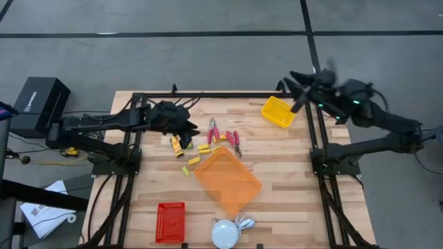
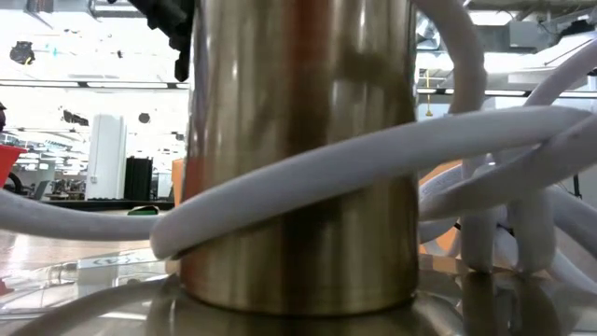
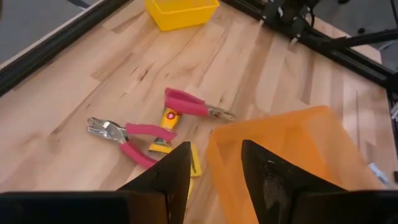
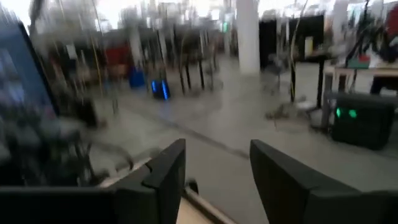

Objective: Pick & Place School Supplies
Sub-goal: Put the pink puncher into the yellow bin

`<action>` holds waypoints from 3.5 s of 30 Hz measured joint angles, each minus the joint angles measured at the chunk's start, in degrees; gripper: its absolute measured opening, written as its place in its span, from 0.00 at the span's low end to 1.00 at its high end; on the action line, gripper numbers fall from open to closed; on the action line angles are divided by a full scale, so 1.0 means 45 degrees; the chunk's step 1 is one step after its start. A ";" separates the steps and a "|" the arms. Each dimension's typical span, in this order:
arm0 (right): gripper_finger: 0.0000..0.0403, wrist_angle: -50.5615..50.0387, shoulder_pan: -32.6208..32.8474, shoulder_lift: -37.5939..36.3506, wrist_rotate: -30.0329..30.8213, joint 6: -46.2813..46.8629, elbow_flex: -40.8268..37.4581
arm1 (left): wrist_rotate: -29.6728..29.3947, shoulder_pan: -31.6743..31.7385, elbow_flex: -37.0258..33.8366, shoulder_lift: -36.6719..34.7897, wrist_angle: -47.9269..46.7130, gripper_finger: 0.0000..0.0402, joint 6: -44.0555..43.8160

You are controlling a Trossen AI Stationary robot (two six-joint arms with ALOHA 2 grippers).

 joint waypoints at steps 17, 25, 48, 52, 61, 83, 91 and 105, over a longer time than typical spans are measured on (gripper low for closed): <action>0.42 -0.4868 -0.3003 0.5416 -0.7713 0.1149 0.1700 | 0.0168 0.1216 0.0005 -0.0651 -0.0010 0.33 -0.0176; 0.43 -0.4627 -0.2734 0.7652 -0.8770 0.2290 0.1704 | 0.0173 0.1629 0.0005 -0.0646 -0.0019 0.33 0.0081; 0.50 -0.3351 -0.2356 1.1503 -1.0721 0.4038 0.1699 | 0.0166 0.2960 -0.0005 -0.0631 -0.1093 0.33 0.1414; 0.51 -0.2610 -0.2259 1.1845 -1.0783 0.4437 0.1735 | 0.0168 0.3078 -0.0005 -0.0631 -0.1223 0.33 0.1431; 0.52 -0.2515 -0.2186 1.2921 -1.0794 0.4693 0.1682 | 0.0382 0.3127 -0.0883 -0.0631 -0.1192 0.33 0.1053; 0.52 -0.2287 -0.2911 1.2932 -1.0738 0.4727 0.1497 | 0.0926 0.3122 -0.2006 -0.0631 -0.1039 0.33 0.0717; 0.52 -0.1598 -0.2759 1.2941 -1.0767 0.5364 0.0400 | 0.0926 0.3122 -0.2006 -0.0631 -0.1010 0.33 0.0717; 0.48 -0.0639 -0.2540 1.2941 -1.0747 0.6028 0.0062 | 0.0926 0.3122 -0.2006 -0.0630 -0.1004 0.33 0.0717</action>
